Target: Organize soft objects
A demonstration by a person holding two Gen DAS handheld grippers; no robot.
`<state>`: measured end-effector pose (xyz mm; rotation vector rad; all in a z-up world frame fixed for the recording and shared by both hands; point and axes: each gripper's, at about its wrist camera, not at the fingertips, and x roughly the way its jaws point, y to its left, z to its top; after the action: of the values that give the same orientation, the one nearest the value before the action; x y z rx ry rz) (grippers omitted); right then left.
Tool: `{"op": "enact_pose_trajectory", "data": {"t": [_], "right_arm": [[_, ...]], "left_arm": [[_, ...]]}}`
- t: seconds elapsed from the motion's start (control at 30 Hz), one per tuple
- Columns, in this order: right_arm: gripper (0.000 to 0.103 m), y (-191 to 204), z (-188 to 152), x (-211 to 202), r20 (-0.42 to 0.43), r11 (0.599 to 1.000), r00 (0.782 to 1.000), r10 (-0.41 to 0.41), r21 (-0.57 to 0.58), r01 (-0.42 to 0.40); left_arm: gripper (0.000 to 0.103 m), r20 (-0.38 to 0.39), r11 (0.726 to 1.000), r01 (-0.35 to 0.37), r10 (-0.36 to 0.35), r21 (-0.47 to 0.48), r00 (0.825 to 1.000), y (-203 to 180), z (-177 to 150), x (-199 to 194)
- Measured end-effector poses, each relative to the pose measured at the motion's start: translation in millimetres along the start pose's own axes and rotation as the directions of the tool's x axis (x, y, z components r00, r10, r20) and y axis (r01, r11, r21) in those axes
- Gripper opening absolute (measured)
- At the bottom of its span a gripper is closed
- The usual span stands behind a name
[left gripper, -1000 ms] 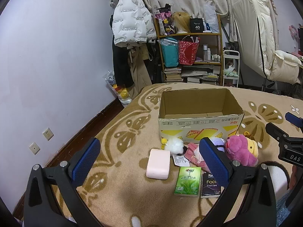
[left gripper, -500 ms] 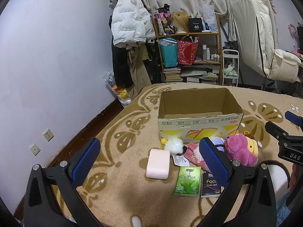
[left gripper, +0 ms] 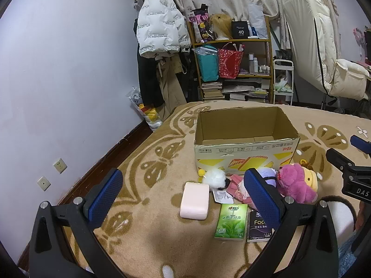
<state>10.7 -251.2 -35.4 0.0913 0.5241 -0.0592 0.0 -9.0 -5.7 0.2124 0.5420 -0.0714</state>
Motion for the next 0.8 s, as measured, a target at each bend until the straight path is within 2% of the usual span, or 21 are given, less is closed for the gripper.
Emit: {"op": "enact_pose_trajectory", "data": {"t": [0.43, 0.8], "right_arm": [[0.103, -1.9, -2.0, 4.8, -0.012, 1.000, 1.000, 0.008, -0.005, -0.008], [0.103, 10.9, 0.7, 36.2, -0.069, 0.999, 0.997, 0.033, -0.014, -0.034]], "left_arm": [[0.103, -0.028, 1.000, -0.011, 0.011, 0.018, 1.000, -4.1, 4.4, 12.6], [0.103, -0.126, 1.000, 0.005, -0.004, 0.007, 0.992, -6.8, 15.4, 57.7]]}}
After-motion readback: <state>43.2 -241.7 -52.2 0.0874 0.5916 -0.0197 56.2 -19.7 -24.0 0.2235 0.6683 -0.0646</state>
